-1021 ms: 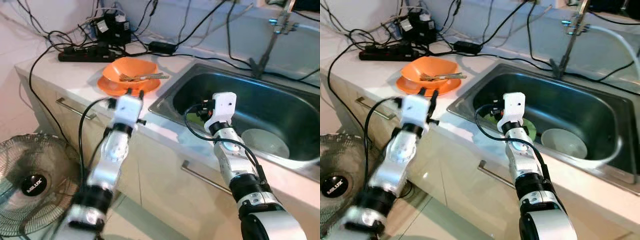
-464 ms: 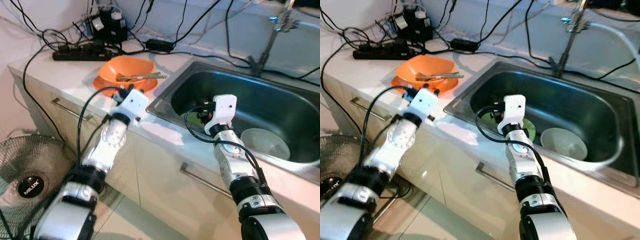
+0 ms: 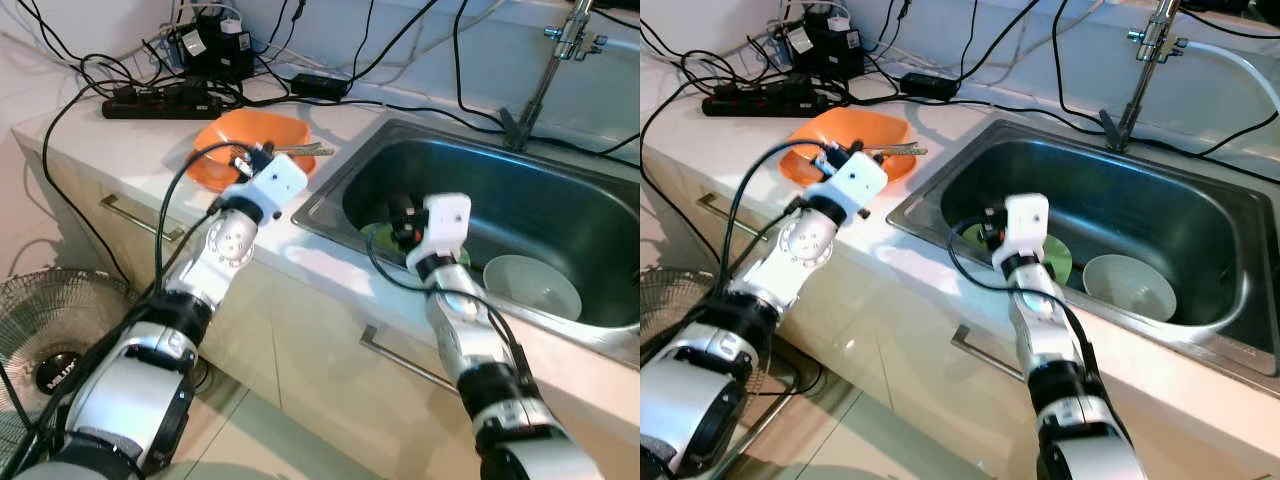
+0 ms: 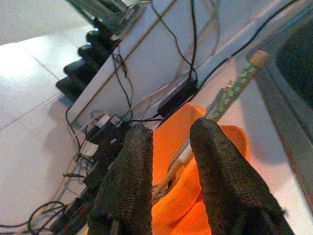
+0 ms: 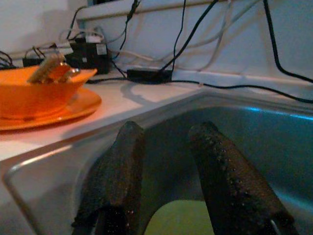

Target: Kitchen organization

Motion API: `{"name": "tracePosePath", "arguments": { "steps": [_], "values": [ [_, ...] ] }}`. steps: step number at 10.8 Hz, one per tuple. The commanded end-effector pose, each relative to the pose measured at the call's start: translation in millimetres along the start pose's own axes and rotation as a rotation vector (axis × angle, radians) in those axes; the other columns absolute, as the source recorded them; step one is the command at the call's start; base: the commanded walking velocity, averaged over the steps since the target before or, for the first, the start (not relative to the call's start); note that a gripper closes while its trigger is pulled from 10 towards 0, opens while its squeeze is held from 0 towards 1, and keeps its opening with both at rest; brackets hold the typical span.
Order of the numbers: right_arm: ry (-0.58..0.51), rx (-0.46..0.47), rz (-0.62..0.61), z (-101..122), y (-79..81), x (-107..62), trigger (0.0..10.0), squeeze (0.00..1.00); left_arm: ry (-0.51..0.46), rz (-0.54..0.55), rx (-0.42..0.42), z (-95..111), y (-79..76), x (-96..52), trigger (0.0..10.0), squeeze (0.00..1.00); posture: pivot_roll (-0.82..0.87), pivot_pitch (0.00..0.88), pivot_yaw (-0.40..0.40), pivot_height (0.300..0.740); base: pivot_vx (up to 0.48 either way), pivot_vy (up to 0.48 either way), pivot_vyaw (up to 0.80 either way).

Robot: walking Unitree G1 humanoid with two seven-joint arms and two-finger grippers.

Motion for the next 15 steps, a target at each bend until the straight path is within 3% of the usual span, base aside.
{"name": "tracePosePath", "arguments": {
  "steps": [1,4,7,10,15],
  "values": [
    [0.003,-0.001,-0.003,0,-0.3,-1.4,10.0,0.0,-0.022,-0.034,0.032,5,-2.3,2.5,10.0,0.0,0.15,0.055,0.006,0.74,0.0,0.0,0.0],
    [0.013,0.0,-0.007,-4,0.9,-10.5,10.0,0.0,-0.06,-0.112,0.074,15,-10.9,8.0,10.0,0.0,0.12,0.091,0.018,0.74,0.0,0.0,0.0],
    [0.009,0.007,-0.007,-1,4.2,-18.6,10.0,0.0,-0.101,-0.09,0.155,30,-1.3,18.1,10.0,0.0,0.1,0.113,0.024,0.74,0.0,0.0,0.0],
    [-0.073,0.018,-0.014,35,3.4,-10.0,10.0,0.0,-0.099,-0.089,0.156,39,1.7,25.3,10.0,0.0,0.06,0.137,0.029,0.74,0.0,0.0,0.0],
    [-0.164,0.002,-0.022,94,-2.6,4.2,10.0,0.0,-0.119,-0.1,0.141,46,-5.9,26.9,10.0,0.0,0.02,0.168,0.012,0.74,0.0,0.0,0.0]
  ]
}}
Point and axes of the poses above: a point about 5 cm out from each wrist's last joint towards the gripper, its own x axis pointing out of the wrist towards the gripper, its own z axis along the axis of the wrist's last joint, y = z × x, the point moved 5 cm from there along x, pointing out of the wrist towards the gripper, and after that the axes turned 3 degrees about x, right-handed, at the moved point
